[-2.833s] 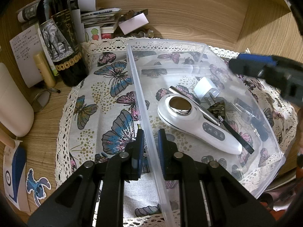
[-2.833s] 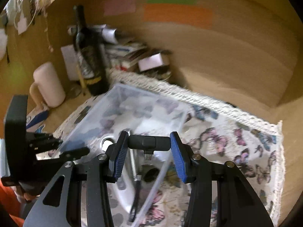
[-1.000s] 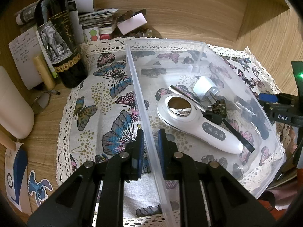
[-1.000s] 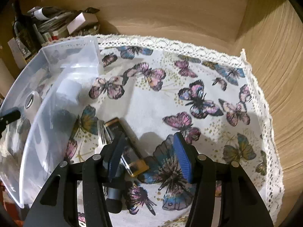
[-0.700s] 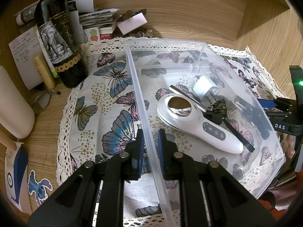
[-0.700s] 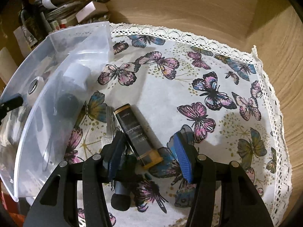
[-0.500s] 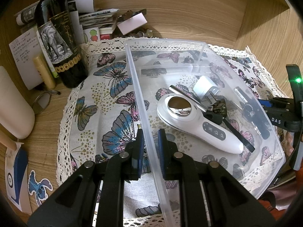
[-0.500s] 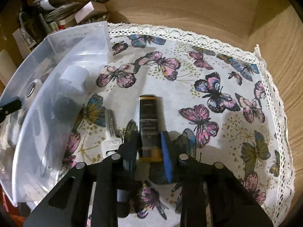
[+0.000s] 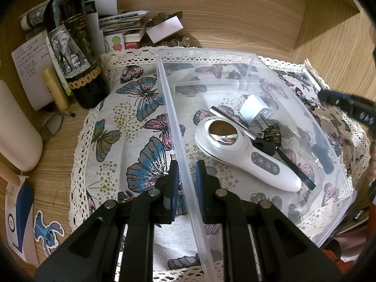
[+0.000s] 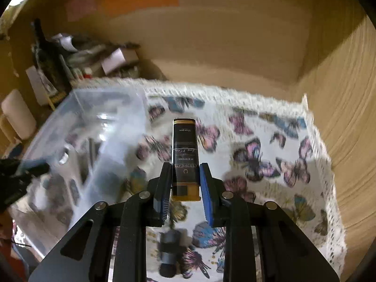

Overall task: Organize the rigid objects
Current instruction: 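Lower the black-and-gold case into the clear box and open the right tool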

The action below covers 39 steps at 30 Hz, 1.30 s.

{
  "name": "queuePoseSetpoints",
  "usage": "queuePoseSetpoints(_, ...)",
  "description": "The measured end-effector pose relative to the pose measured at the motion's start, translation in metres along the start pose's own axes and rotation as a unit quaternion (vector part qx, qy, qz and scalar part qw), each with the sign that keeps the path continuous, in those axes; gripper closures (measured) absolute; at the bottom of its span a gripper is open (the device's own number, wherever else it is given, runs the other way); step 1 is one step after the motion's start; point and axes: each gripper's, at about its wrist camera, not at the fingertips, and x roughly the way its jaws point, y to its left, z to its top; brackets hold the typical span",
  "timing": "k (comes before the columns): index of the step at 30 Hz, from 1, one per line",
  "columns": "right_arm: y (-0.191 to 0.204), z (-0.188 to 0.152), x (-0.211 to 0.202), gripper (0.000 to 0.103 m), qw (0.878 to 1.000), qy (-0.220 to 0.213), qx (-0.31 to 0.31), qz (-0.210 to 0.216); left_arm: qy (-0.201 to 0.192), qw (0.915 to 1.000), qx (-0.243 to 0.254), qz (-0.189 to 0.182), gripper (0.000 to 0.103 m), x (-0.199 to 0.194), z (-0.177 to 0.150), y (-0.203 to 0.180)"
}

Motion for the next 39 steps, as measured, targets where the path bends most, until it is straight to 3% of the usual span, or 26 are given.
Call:
queuePoseSetpoints(9, 0.033, 0.025, -0.033, 0.081, 0.997, -0.063, -0.018, 0.042, 0.0, 1.0, 0.0, -0.001, 0.089, 0.0, 0.0, 0.0)
queuePoseSetpoints(14, 0.054, 0.03, -0.036, 0.081, 0.994, -0.072, -0.034, 0.071, -0.001, 1.0, -0.001, -0.002, 0.089, 0.0, 0.0, 0.0)
queuePoseSetpoints(23, 0.087, 0.03, -0.01, 0.081, 0.992, -0.033, -0.065, 0.101, -0.001, 1.0, 0.0, -0.004, 0.089, 0.0, 0.0, 0.0)
queuePoseSetpoints(34, 0.103, 0.021, 0.042, 0.081, 0.988, 0.056, -0.102, 0.106, -0.002, 1.0, 0.001, -0.005, 0.088, 0.0, 0.0, -0.001)
queuePoseSetpoints(39, 0.105, 0.021, 0.037, 0.08, 0.987, 0.056, -0.104, 0.107, -0.002, 1.0, 0.002, -0.005, 0.088, -0.001, 0.0, -0.001)
